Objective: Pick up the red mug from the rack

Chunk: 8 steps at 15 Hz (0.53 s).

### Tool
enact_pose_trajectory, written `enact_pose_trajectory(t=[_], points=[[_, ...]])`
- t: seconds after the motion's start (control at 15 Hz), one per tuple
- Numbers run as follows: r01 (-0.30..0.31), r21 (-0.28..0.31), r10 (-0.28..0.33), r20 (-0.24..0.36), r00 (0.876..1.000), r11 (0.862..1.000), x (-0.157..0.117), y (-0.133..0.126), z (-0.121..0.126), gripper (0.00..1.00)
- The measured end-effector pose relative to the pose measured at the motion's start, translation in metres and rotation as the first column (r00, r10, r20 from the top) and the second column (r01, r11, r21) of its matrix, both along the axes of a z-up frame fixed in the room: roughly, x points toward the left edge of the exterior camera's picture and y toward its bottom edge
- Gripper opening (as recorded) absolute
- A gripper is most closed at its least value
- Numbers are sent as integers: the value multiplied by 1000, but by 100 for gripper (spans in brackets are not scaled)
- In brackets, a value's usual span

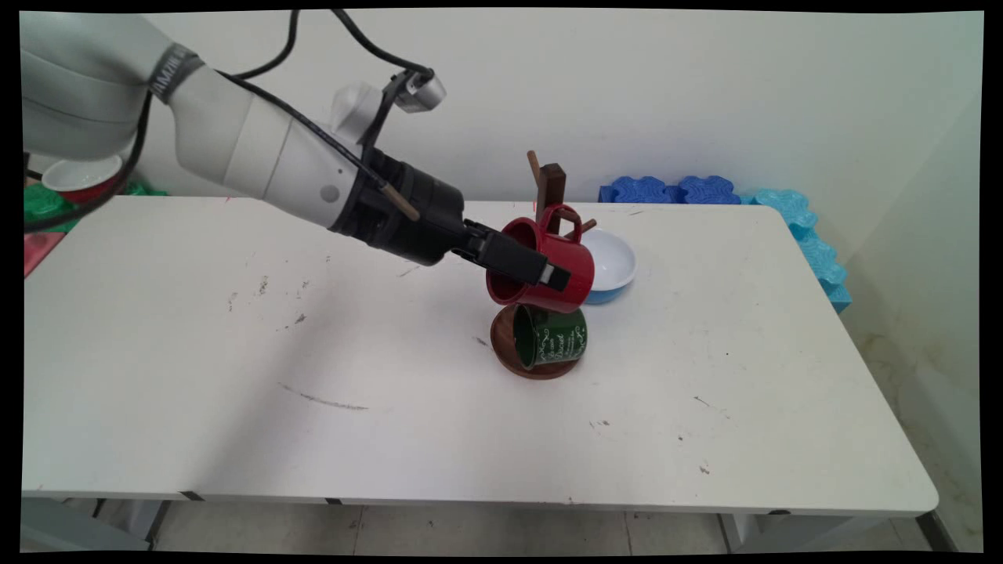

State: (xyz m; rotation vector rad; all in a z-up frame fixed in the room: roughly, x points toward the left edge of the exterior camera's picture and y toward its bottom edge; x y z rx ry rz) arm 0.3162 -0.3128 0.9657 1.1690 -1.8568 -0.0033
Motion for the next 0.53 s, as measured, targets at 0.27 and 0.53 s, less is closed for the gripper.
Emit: enact_pose_trajectory(t=[0.27,0.53], points=[[2,0,-2,1,1000,1000,-6,-6,-7,100],[4,-5,-4,2,1000,1000,-11,-13,-11,0]])
